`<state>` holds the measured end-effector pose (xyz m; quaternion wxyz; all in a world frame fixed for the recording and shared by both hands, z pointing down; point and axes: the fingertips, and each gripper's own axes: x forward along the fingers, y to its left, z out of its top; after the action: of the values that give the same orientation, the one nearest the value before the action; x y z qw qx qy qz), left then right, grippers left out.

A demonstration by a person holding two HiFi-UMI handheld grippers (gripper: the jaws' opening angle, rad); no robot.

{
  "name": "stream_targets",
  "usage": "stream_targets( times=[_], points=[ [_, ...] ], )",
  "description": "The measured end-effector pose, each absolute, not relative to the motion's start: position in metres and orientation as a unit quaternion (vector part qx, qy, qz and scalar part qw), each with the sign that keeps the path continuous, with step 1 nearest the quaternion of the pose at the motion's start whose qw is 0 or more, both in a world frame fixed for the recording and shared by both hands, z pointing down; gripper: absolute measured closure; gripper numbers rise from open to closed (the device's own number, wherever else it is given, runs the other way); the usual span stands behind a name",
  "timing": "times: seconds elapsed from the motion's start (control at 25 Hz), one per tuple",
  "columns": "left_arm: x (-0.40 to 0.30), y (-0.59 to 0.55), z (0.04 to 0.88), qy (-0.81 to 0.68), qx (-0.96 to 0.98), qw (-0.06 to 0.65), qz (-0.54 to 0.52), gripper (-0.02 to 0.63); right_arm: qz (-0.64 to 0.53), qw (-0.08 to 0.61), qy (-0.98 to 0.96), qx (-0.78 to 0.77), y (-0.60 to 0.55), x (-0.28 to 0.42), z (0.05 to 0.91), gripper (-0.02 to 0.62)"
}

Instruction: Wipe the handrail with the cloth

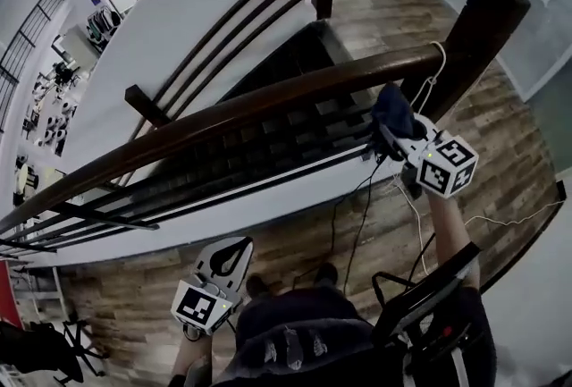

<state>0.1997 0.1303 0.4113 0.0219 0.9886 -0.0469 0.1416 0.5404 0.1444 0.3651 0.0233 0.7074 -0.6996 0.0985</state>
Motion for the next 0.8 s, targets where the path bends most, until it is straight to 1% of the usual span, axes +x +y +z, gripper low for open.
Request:
stream_targets(
  times=[0.08,0.16,0.24,0.32,0.4,0.52,0.64,0.72,0.8],
  points=[
    [0.191,0.12,0.419,-0.049,0.985,0.005,0.165,0.6,0.079,0.045,-0.631,0.77,0.118,0.632,0.334,0.529],
    [0.183,0.109,0.427,-0.045,0.982,-0.011,0.181,0.6,0.067,0.067,-0.562,0.822,0.102,0.71,0.319,0.529],
    [0.181,0.098,0.427,-0.041,0.981,-0.008,0.189,0.6,0.082,0.086,-0.5,0.858,0.1,0.767,0.321,0.529],
    [0.181,0.087,0.413,-0.033,0.981,0.0,0.19,0.6,0.119,0.098,-0.449,0.88,0.106,0.799,0.324,0.529],
    [0.181,0.072,0.396,-0.026,0.982,0.003,0.189,0.6,0.147,0.117,-0.413,0.891,0.115,0.809,0.328,0.528],
    [0.166,0.04,0.386,-0.055,0.981,0.022,0.183,0.6,0.134,0.109,-0.4,0.9,0.09,0.785,0.323,0.529],
    [0.156,0.022,0.398,-0.1,0.976,0.055,0.185,0.6,0.119,0.147,-0.425,0.885,0.048,0.768,0.337,0.529],
    [0.149,0.027,0.408,-0.13,0.971,0.069,0.189,0.6,0.125,0.144,-0.451,0.872,0.04,0.754,0.351,0.529],
    [0.129,0.035,0.415,-0.157,0.967,0.088,0.181,0.6,0.124,0.135,-0.472,0.863,0.026,0.725,0.352,0.529]
  ],
)
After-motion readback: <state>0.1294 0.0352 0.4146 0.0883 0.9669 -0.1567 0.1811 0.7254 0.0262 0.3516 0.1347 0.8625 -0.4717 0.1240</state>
